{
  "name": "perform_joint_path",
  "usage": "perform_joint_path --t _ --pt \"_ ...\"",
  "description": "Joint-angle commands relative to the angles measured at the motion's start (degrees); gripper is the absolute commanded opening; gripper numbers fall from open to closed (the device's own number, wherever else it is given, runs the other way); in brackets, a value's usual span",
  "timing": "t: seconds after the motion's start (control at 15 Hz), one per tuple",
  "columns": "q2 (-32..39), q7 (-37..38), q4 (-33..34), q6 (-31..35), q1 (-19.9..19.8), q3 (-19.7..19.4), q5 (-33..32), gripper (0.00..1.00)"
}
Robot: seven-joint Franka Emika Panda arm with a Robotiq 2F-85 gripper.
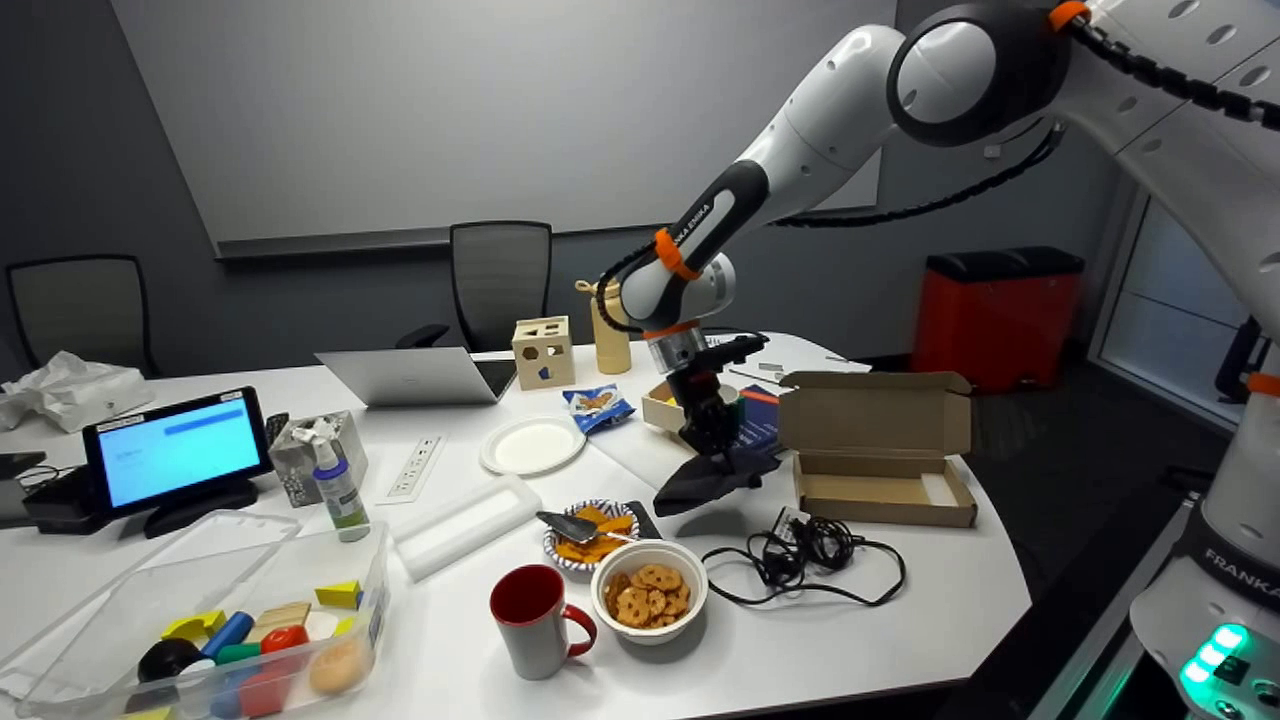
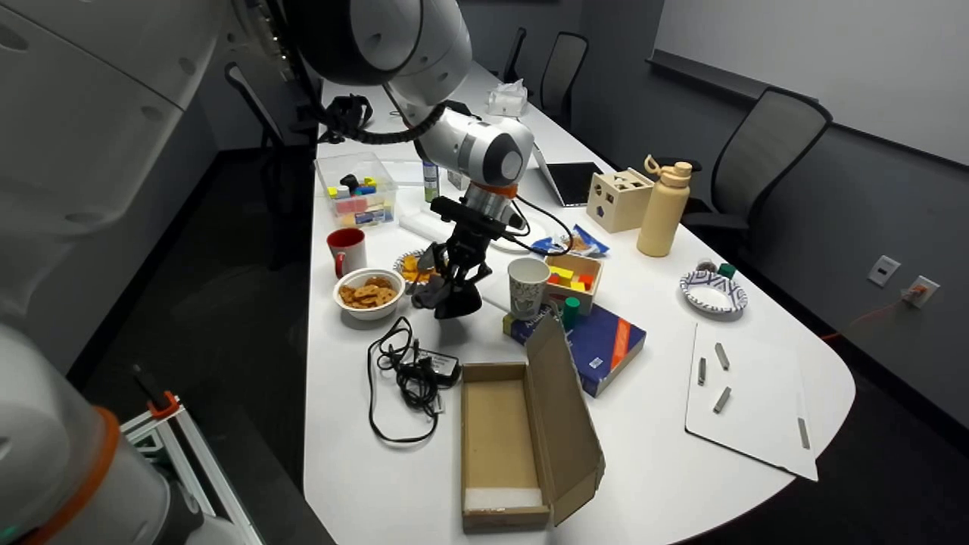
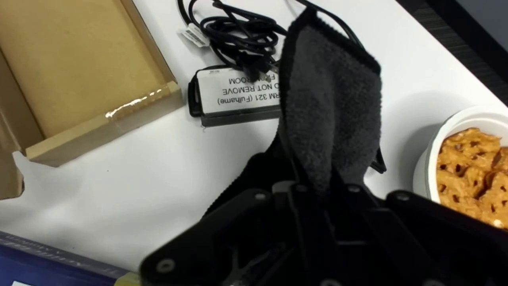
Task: Use the black towel to wipe the table
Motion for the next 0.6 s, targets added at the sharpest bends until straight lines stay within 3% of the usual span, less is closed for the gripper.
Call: perform_joint_path --t 0.0,0.53 --pt "4.30 8.38 4.67 -2.23 4.04 -1.99 -2.32 0.03" --pt "9.69 23.34 8.55 -0.10 10.30 -5.27 -5.48 0.03"
